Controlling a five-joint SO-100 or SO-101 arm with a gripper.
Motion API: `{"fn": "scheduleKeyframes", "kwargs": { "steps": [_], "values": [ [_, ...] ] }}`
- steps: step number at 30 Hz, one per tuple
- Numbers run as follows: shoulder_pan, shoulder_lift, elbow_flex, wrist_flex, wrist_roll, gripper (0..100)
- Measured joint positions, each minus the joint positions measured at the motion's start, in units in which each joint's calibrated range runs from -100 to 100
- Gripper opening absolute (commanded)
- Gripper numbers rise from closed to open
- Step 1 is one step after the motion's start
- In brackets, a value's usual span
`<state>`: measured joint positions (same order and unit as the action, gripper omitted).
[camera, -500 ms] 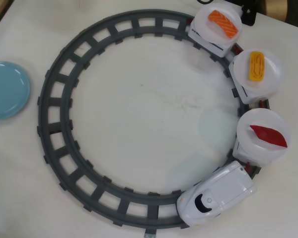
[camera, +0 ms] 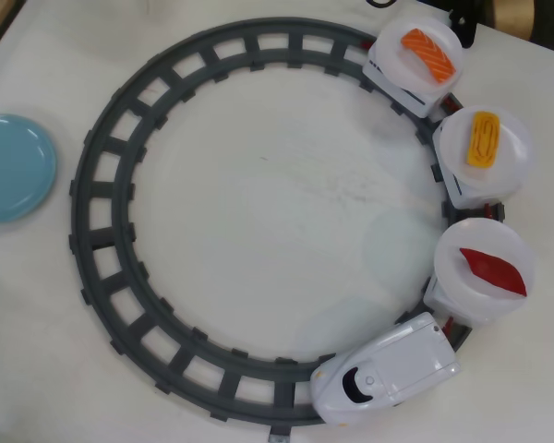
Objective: Pick up the sushi from the Shinkansen and put it on the blue dish
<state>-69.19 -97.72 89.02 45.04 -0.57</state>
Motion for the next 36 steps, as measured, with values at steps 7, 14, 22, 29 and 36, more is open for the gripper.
{"fn": "scheduleKeyframes", "kwargs": {
  "steps": [7, 14, 22, 29, 36],
  "values": [
    [0.00, 0.00, 0.00, 0.00, 0.00, 3],
    [0.00, 0.00, 0.00, 0.00, 0.00, 3],
    [0.00, 0.00, 0.00, 0.25, 0.00, 3],
    [12.59, 0.08, -3.93, 6.39, 0.67, 3],
    [24.68, 0.93, -6.04, 7.98, 4.14, 3]
  ]
}}
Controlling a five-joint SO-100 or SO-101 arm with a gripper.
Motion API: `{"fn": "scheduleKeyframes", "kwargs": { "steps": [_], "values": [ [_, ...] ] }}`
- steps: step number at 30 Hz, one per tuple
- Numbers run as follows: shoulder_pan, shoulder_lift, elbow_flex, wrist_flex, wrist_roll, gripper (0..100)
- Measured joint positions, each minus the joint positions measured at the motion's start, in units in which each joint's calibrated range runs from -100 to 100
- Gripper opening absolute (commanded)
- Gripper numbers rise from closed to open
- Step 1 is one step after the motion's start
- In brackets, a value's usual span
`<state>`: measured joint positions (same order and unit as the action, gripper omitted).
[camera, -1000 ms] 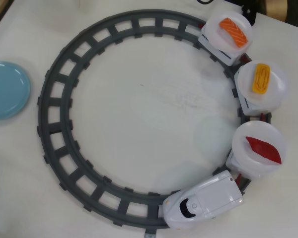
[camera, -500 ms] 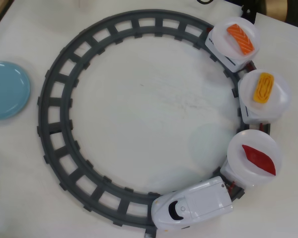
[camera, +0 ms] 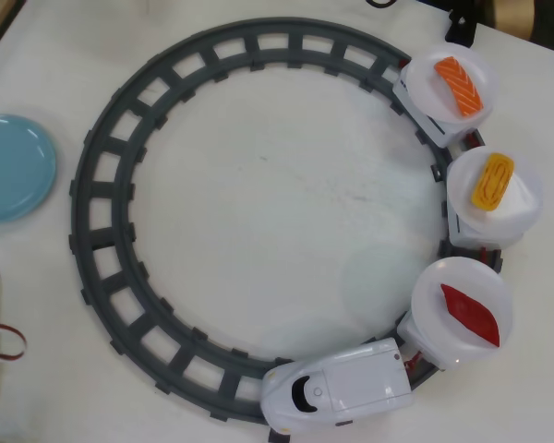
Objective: Pick up the sushi from the Shinkansen and put it on the blue dish
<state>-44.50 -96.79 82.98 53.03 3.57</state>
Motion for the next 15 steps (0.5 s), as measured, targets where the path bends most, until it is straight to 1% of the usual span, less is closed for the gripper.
{"fn": "scheduleKeyframes", "kwargs": {
  "steps": [6, 11, 15],
  "values": [
    [15.04, 9.45, -8.33, 0.00, 0.36, 3],
    [23.54, 23.11, -21.50, 0.17, 0.36, 3],
    [30.65, 34.50, -32.94, 3.70, -0.05, 3]
  ]
}}
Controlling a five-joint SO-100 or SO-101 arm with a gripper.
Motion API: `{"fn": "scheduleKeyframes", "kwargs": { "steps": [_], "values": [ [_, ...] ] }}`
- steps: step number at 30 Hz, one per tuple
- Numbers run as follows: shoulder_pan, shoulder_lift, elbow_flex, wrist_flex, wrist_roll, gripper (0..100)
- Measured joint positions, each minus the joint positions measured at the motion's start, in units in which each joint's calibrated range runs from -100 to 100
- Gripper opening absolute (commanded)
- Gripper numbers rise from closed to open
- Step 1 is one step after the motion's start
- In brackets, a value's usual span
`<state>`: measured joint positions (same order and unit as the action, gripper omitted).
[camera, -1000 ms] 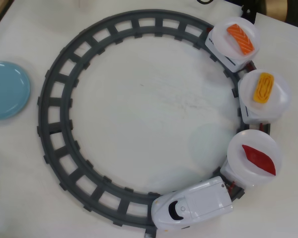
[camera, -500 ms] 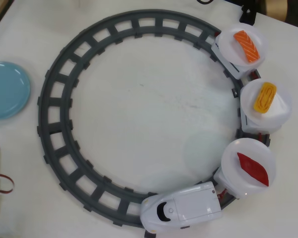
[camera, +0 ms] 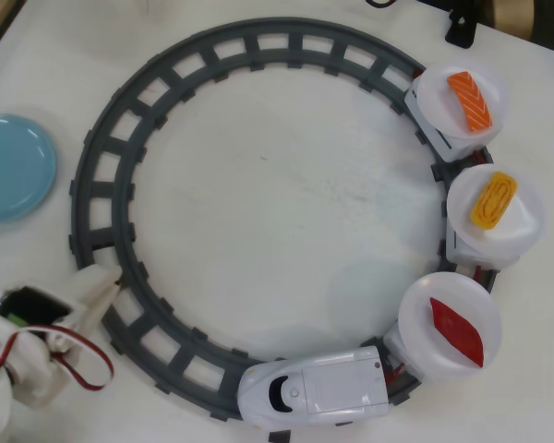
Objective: Pick up the sushi from the Shinkansen and put it on the blue dish
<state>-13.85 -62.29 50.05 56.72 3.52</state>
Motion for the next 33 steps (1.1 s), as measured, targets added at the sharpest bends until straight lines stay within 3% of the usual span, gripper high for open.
{"fn": "scheduleKeyframes", "kwargs": {
  "steps": [6, 13, 20, 26, 33],
  "values": [
    [8.01, 16.11, -13.17, 6.89, -0.72, 3],
    [18.88, 31.89, -18.39, 7.90, -0.72, 3],
    [23.87, 46.98, -25.71, 11.43, -0.72, 3],
    [28.61, 49.43, -33.49, 15.80, -0.16, 3],
    [34.65, 49.51, -39.71, 15.80, 0.62, 15]
  ]
}}
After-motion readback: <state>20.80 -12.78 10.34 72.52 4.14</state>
